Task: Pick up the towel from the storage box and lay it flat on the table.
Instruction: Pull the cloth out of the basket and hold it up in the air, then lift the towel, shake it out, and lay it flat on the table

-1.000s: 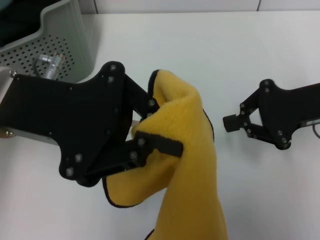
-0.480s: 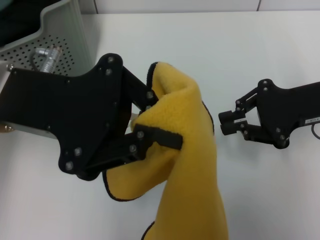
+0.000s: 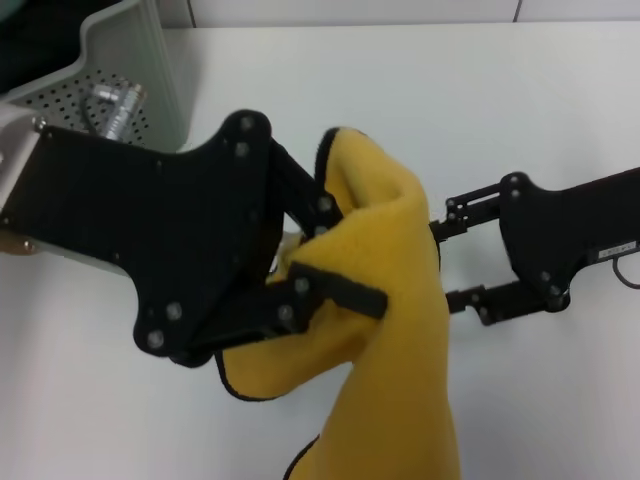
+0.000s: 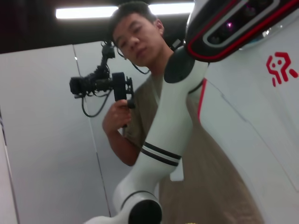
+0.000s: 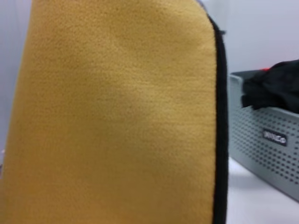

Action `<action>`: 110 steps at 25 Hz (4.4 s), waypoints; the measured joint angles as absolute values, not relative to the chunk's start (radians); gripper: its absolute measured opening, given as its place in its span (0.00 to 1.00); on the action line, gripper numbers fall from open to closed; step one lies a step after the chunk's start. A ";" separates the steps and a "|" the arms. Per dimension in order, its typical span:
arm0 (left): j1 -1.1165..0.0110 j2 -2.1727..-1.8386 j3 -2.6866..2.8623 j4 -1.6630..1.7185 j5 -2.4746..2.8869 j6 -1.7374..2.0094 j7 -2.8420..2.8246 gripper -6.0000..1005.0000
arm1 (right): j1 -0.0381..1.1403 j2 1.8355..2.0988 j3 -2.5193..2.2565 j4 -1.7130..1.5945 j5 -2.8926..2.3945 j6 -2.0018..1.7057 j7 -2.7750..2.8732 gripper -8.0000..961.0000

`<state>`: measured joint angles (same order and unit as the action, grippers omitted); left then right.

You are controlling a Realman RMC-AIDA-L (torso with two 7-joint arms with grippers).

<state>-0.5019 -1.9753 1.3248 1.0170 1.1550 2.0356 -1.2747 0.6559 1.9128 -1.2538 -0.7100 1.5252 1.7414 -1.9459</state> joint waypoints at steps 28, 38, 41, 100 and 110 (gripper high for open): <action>-0.500 -1.981 1.336 1.054 1.183 2.036 -1.240 0.04 | 0.731 1.923 -1.294 -0.722 1.405 1.769 -2.012 0.46; -0.497 -1.982 1.336 1.047 1.182 2.035 -1.236 0.04 | 0.693 1.935 -1.229 -0.727 1.415 1.765 -2.097 0.07; -0.489 -1.985 1.330 1.037 1.182 2.033 -1.229 0.04 | 0.673 1.948 -1.157 -0.728 1.415 1.760 -2.100 0.03; -0.603 -2.107 1.197 0.396 1.107 1.829 -0.988 0.55 | 0.587 2.021 -0.996 -1.599 1.595 1.604 -1.863 0.01; -0.588 -2.102 1.285 0.396 1.125 1.819 -0.942 0.55 | 0.577 2.019 -0.987 -1.604 1.624 1.483 -1.863 0.01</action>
<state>-0.5876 -2.1017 1.2853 0.3957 1.1245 1.8191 -0.9416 0.5770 2.0187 -0.9866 -1.6040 1.6236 1.4828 -1.8635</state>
